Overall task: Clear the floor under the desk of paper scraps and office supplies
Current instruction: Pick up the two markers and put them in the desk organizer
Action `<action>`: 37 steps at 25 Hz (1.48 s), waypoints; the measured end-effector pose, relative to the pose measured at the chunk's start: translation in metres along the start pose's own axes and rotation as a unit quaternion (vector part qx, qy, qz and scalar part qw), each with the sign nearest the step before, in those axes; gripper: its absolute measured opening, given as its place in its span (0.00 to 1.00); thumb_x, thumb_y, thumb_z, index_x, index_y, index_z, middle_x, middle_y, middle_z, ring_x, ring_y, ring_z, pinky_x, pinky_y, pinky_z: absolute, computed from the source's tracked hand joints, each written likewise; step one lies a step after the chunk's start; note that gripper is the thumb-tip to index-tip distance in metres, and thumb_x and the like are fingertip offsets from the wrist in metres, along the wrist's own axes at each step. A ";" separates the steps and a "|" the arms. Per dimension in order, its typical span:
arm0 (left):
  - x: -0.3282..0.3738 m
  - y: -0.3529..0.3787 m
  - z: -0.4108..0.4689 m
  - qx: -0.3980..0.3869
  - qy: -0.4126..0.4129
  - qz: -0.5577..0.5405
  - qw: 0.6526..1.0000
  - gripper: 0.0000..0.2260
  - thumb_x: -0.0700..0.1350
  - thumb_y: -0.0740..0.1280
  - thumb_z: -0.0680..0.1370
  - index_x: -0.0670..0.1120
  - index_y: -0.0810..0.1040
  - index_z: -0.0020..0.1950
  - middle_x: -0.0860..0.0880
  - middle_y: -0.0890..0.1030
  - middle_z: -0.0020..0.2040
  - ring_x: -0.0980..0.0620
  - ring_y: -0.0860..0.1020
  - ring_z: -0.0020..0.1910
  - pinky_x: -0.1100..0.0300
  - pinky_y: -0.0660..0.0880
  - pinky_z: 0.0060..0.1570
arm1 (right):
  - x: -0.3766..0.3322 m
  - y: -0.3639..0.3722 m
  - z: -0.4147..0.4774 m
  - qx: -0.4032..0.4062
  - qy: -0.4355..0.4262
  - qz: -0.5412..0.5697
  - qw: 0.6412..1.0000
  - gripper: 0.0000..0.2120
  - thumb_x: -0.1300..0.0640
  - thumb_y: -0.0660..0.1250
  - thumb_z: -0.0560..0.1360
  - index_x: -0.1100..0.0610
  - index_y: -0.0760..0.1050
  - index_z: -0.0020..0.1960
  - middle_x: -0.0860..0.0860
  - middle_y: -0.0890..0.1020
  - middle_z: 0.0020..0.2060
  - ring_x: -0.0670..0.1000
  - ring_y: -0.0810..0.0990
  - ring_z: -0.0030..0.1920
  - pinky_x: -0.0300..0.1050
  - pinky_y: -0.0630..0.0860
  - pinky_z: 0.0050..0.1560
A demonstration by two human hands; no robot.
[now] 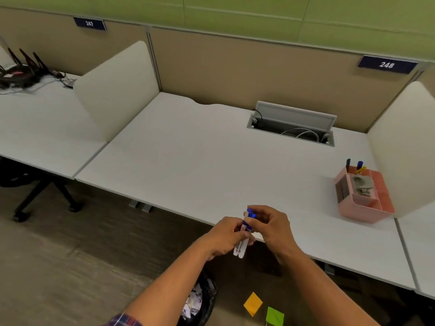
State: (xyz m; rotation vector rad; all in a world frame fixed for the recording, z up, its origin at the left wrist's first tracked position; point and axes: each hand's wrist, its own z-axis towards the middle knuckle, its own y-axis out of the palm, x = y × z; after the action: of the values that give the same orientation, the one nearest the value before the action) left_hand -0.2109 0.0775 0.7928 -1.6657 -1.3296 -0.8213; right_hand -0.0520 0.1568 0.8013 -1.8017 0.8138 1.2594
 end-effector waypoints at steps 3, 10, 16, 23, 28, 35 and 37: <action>0.028 0.031 0.037 0.028 0.000 0.002 1.000 0.08 0.52 0.72 0.80 0.52 0.82 0.58 0.54 0.88 0.52 0.56 0.86 0.54 0.53 0.80 0.62 | 0.003 -0.050 0.015 0.030 0.002 0.005 1.000 0.15 0.58 0.77 0.74 0.41 0.83 0.56 0.44 0.87 0.54 0.45 0.86 0.55 0.49 0.83 0.61; 0.106 0.147 0.138 0.136 0.012 0.018 0.991 0.07 0.51 0.74 0.79 0.53 0.85 0.56 0.55 0.88 0.49 0.54 0.86 0.50 0.57 0.81 0.55 | 0.025 -0.213 0.054 0.031 -0.017 0.046 0.998 0.14 0.60 0.77 0.75 0.45 0.84 0.56 0.45 0.88 0.50 0.47 0.87 0.53 0.49 0.84 0.58; 0.169 0.225 0.211 0.213 0.027 0.001 0.977 0.14 0.48 0.76 0.78 0.51 0.83 0.63 0.56 0.86 0.53 0.58 0.83 0.54 0.60 0.81 0.57 | 0.018 -0.360 0.111 0.121 -0.050 0.071 0.989 0.14 0.62 0.76 0.75 0.51 0.83 0.59 0.50 0.88 0.51 0.48 0.87 0.52 0.49 0.84 0.58; 0.181 0.240 0.271 0.233 0.002 0.125 0.964 0.22 0.49 0.75 0.79 0.48 0.76 0.72 0.50 0.81 0.66 0.50 0.78 0.66 0.60 0.73 0.63 | 0.029 -0.478 0.190 0.285 -0.048 0.043 0.956 0.14 0.60 0.75 0.76 0.54 0.82 0.61 0.48 0.86 0.51 0.47 0.87 0.50 0.47 0.84 0.58; 0.168 0.242 0.297 0.225 -0.021 0.173 0.959 0.23 0.49 0.72 0.80 0.48 0.74 0.74 0.48 0.78 0.72 0.49 0.76 0.71 0.58 0.71 0.68 | 0.053 -0.484 0.239 0.303 -0.029 0.037 0.952 0.14 0.60 0.75 0.77 0.53 0.82 0.62 0.48 0.85 0.53 0.49 0.86 0.51 0.48 0.83 0.60; 0.125 0.245 0.303 0.200 -0.077 0.213 0.953 0.22 0.49 0.72 0.81 0.49 0.74 0.74 0.48 0.77 0.71 0.48 0.77 0.67 0.57 0.72 0.67 | 0.099 -0.471 0.274 0.270 -0.009 -0.012 0.963 0.14 0.61 0.74 0.77 0.54 0.81 0.63 0.52 0.85 0.57 0.52 0.84 0.55 0.53 0.82 0.62; 0.116 0.244 0.301 0.198 -0.090 0.214 0.952 0.21 0.49 0.72 0.81 0.50 0.74 0.73 0.49 0.78 0.71 0.49 0.77 0.65 0.58 0.72 0.66 | 0.109 -0.468 0.276 0.252 -0.004 -0.013 0.968 0.16 0.61 0.73 0.78 0.54 0.80 0.65 0.53 0.85 0.59 0.52 0.84 0.56 0.53 0.81 0.63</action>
State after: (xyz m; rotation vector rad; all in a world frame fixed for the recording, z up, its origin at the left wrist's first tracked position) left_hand 0.0515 0.3750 0.7112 -1.6383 -1.0991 -0.1376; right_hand 0.2487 0.6198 0.7500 -1.3895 0.9987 0.9328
